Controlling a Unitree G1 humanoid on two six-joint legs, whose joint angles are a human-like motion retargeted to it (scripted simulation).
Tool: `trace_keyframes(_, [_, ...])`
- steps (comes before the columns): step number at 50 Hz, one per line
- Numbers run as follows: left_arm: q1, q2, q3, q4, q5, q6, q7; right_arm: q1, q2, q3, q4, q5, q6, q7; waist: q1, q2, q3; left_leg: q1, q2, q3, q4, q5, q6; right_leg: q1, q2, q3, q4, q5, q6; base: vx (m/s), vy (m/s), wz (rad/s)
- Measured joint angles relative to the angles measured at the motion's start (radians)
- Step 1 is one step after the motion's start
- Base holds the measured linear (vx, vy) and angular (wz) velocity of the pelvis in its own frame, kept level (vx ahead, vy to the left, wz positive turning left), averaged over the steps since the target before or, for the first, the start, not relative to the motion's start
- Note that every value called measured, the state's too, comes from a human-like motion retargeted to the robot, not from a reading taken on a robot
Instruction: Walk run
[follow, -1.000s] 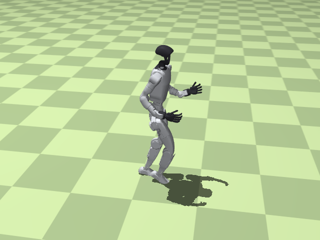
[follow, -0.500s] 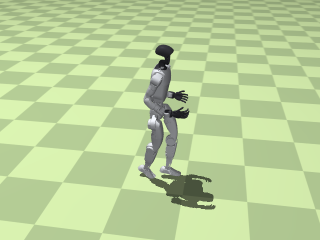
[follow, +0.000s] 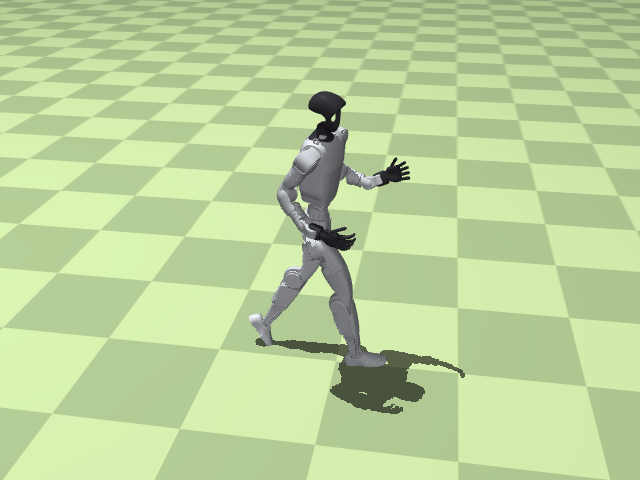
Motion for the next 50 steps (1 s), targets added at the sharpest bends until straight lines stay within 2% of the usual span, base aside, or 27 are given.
trace_keyframes(2, [0.043,0.023,0.004,0.007,0.024,0.003,0.012,-0.026,-0.006,0.015,-0.038,-0.018,0.003,-0.017,-0.001,0.019,0.04,-0.003,0.024,-0.008,0.212,0.031,-0.116,0.025,0.042,-0.012,0.043,0.054,-0.146,1.48,-0.29,-0.6])
trace_keyframes(3, [0.062,0.026,-0.001,0.015,0.035,0.004,0.016,-0.045,-0.014,0.024,-0.062,-0.022,0.009,-0.032,-0.01,0.024,0.055,-0.037,0.035,0.052,0.359,0.031,-0.125,0.027,0.027,-0.059,0.111,0.06,-0.194,1.43,-0.15,-0.49])
trace_keyframes(5, [0.138,0.018,0.017,0.054,0.077,0.013,-0.017,-0.055,-0.03,0.072,-0.105,-0.012,0.018,-0.058,0.015,0.036,0.052,-0.111,0.095,0.146,0.642,0.031,-0.128,0.024,0.124,0.06,0.304,-0.077,-0.275,1.54,-0.41,-0.66])
trace_keyframes(8, [0.231,-0.054,0.028,0.17,0.144,0.054,-0.11,-0.138,-0.044,0.04,-0.121,0.052,0.028,-0.051,0.057,-0.018,0.037,-0.242,-0.073,-0.027,0.774,-0.005,-0.128,0.092,0.056,0.08,0.365,-0.167,-0.271,1.4,-0.47,-0.08])
trace_keyframes(10, [0.309,-0.095,0.034,0.211,0.118,0.067,-0.151,-0.186,-0.051,0.079,-0.105,0.071,0.031,-0.047,0.107,-0.08,0.013,-0.351,-0.045,0.054,0.815,-0.165,-0.073,0.169,0.074,0.135,0.331,-0.189,-0.298,1.16,-0.42,-0.88])
trace_keyframes(12, [0.383,-0.115,0.045,0.216,0.08,0.059,-0.169,-0.206,-0.058,0.093,-0.097,0.084,0.021,-0.057,0.138,-0.09,0.014,-0.465,0.043,0.143,0.801,-0.323,0.052,0.261,0.092,0.126,0.258,-0.156,-0.306,1.71,-0.29,-0.34])
trace_keyframes(15, [0.462,-0.124,0.086,0.211,0.073,0.033,-0.188,-0.222,-0.068,0.103,-0.085,0.111,0.008,-0.057,0.215,-0.111,0.02,-0.601,0.044,0.206,0.593,-0.423,0.15,0.398,0.105,0.073,0.103,0.032,-0.289,1.25,-0.21,-0.44])
trace_keyframes(18, [0.491,-0.108,0.097,0.192,0.086,0.027,-0.191,-0.213,-0.064,0.109,-0.078,0.133,0.009,-0.037,0.31,-0.128,0.046,-0.626,-0.015,0.22,0.223,-0.445,0.232,0.53,0.142,0.061,0.018,0.265,-0.26,1.4,-0.23,-0.72])
trace_keyframes(20, [0.478,-0.106,0.093,0.172,0.09,0.03,-0.185,-0.195,-0.055,0.1,-0.084,0.13,0.012,-0.02,0.383,-0.148,0.072,-0.609,-0.073,0.12,0.022,-0.468,0.234,0.62,0.122,-0.002,0.001,0.414,-0.231,1.66,-0.2,-0.84])
trace_keyframes(22, [0.447,-0.104,0.083,0.143,0.1,0.026,-0.165,-0.172,-0.044,0.09,-0.105,0.106,0.012,-0.02,0.404,-0.146,0.093,-0.578,-0.056,0.121,-0.034,-0.448,0.219,0.668,0.132,-0.028,0.072,0.527,-0.198,1.53,-0.25,-0.18])
trace_keyframes(23, [0.426,-0.105,0.075,0.126,0.113,0.022,-0.147,-0.159,-0.04,0.087,-0.121,0.086,0.013,-0.025,0.404,-0.155,0.108,-0.564,-0.059,0.144,-0.007,-0.438,0.276,0.664,0.129,-0.013,0.173,0.565,-0.17,1.45,-0.3,0.6])
trace_keyframes(25, [0.389,-0.105,0.056,0.104,0.154,0.007,-0.094,-0.116,-0.03,0.082,-0.155,0.041,0.01,-0.031,0.326,-0.209,0.114,-0.536,-0.11,0.172,0.193,-0.617,0.318,0.582,0.101,-0.027,0.508,0.578,-0.108,1.58,-0.36,1.32])
trace_keyframes(26, [0.375,-0.109,0.038,0.115,0.169,-0.013,-0.066,-0.082,-0.029,0.09,-0.153,0.029,-0.001,-0.032,0.315,-0.223,0.104,-0.525,-0.194,-0.003,0.246,-0.657,0.282,0.561,0.061,-0.087,0.636,0.578,-0.146,1.97,-0.4,0.69])
trace_keyframes(27, [0.344,-0.115,0.036,0.131,0.177,-0.033,-0.041,-0.063,-0.029,0.106,-0.146,0.023,-0.01,-0.032,0.296,-0.219,0.088,-0.518,-0.206,-0.078,0.293,-0.698,0.261,0.525,0.043,-0.131,0.727,0.572,-0.181,1.75,-0.39,-0.26])
trace_keyframes(28, [0.279,-0.123,0.062,0.152,0.169,-0.053,-0.024,-0.074,-0.029,0.141,-0.13,0.031,-0.015,-0.03,0.26,-0.178,0.063,-0.516,-0.072,0.047,0.327,-0.742,0.271,0.461,0.071,-0.143,0.742,0.556,-0.211,1.24,-0.38,-0.5])
trace_keyframes(30, [0.185,-0.138,0.066,0.164,0.113,-0.043,-0.031,-0.056,-0.029,0.169,-0.1,0.056,-0.014,-0.03,0.258,-0.128,0.034,-0.471,-0.004,0.058,0.339,-0.794,0.248,0.335,0.093,-0.11,0.812,0.431,-0.236,1.18,-0.39,-0.64])
trace_keyframes(32, [0.113,-0.161,0.021,0.136,0.048,-0.032,-0.018,-0.011,-0.031,0.172,-0.084,0.076,-0.015,-0.019,0.246,-0.114,0.02,-0.398,0.015,0.068,0.287,-0.781,0.234,0.216,0.082,-0.09,0.807,0.298,-0.237,1.32,-0.37,-0.08])
trace_keyframes(34, [0.054,-0.159,-0.001,0.09,-0.008,-0.039,0.012,0.033,-0.035,0.161,-0.081,0.087,-0.022,-0.015,0.206,-0.083,0.01,-0.316,0.014,0.053,0.196,-0.692,0.216,0.12,0.056,-0.086,0.705,0.195,-0.198,1.17,-0.25,0.54])
trace_keyframes(40, [0.03,-0.049,-0.031,-0.024,-0.027,-0.012,0.031,0.081,-0.08,0.082,-0.094,0.049,-0.022,0.0,0.044,-0.022,0.002,-0.069,0.012,0.031,0.011,-0.155,0.077,0.024,-0.01,-0.021,0.106,0.012,-0.061,1.38,-0.28,0.73])
trace_keyframes(42, [0.053,-0.01,-0.02,-0.029,0.002,0.002,0.034,0.064,-0.096,0.072,-0.114,0.02,-0.019,-0.003,0.026,-0.018,0.012,0.002,0.004,-0.002,0.029,-0.012,-0.008,0.038,-0.001,0.073,-0.003,-0.04,0.013,1.51,-0.41,-0.37])
trace_keyframes(43, [0.066,0.004,-0.011,-0.025,0.017,0.009,0.039,0.051,-0.103,0.073,-0.128,0.007,-0.017,-0.006,0.037,-0.015,0.022,0.018,0.001,-0.018,0.093,0.02,-0.065,0.054,0.007,0.08,-0.015,-0.046,0.013,1.33,-0.23,-0.67])
trace_keyframes(45, [0.091,0.021,-0.011,-0.011,0.031,0.018,0.044,0.015,-0.116,0.068,-0.159,-0.012,-0.004,-0.016,0.002,-0.011,0.052,0.001,0.002,0.002,0.337,0.031,-0.128,0.076,0.005,0.054,0.049,0.058,-0.037,1.31,-0.05,-0.24])
trace_keyframes(46, [0.111,0.022,0.0,0.004,0.03,0.022,0.029,-0.008,-0.12,0.078,-0.176,-0.015,0.004,-0.022,0.022,-0.005,0.037,-0.045,0.018,0.072,0.462,0.031,-0.128,0.062,-0.019,-0.029,0.131,0.059,-0.134,1.65,-0.24,-0.59])
trace_keyframes(47, [0.138,0.018,0.011,0.024,0.033,0.026,0.007,-0.025,-0.124,0.091,-0.19,-0.014,0.008,-0.03,0.039,0.005,0.022,-0.086,0.036,0.114,0.576,0.031,-0.128,0.054,0.006,-0.031,0.215,0.028,-0.209,1.89,-0.6,-1.06])
trace_keyframes(48, [0.182,0.007,0.021,0.058,0.044,0.028,-0.029,-0.028,-0.125,0.109,-0.202,-0.007,0.004,-0.043,0.051,0.023,0.011,-0.116,0.058,0.101,0.667,0.031,-0.128,0.055,0.129,0.127,0.3,-0.069,-0.238,1.77,-0.7,-0.43])
trace_keyframes(49, [0.208,-0.008,0.024,0.101,0.054,0.031,-0.071,-0.052,-0.116,0.089,-0.202,0.011,-0.002,-0.049,0.066,0.007,-0.006,-0.159,0.026,0.051,0.709,0.031,-0.128,0.071,0.103,0.126,0.324,-0.097,-0.245,1.59,-0.69,0.35])
trace_keyframes(50, [0.225,-0.025,0.024,0.149,0.065,0.036,-0.115,-0.087,-0.101,0.05,-0.196,0.034,-0.009,-0.052,0.083,-0.026,-0.026,-0.209,-0.033,-0.019,0.725,0.031,-0.127,0.094,0.002,0.046,0.315,-0.091,-0.24,1.36,-0.5,0.58])
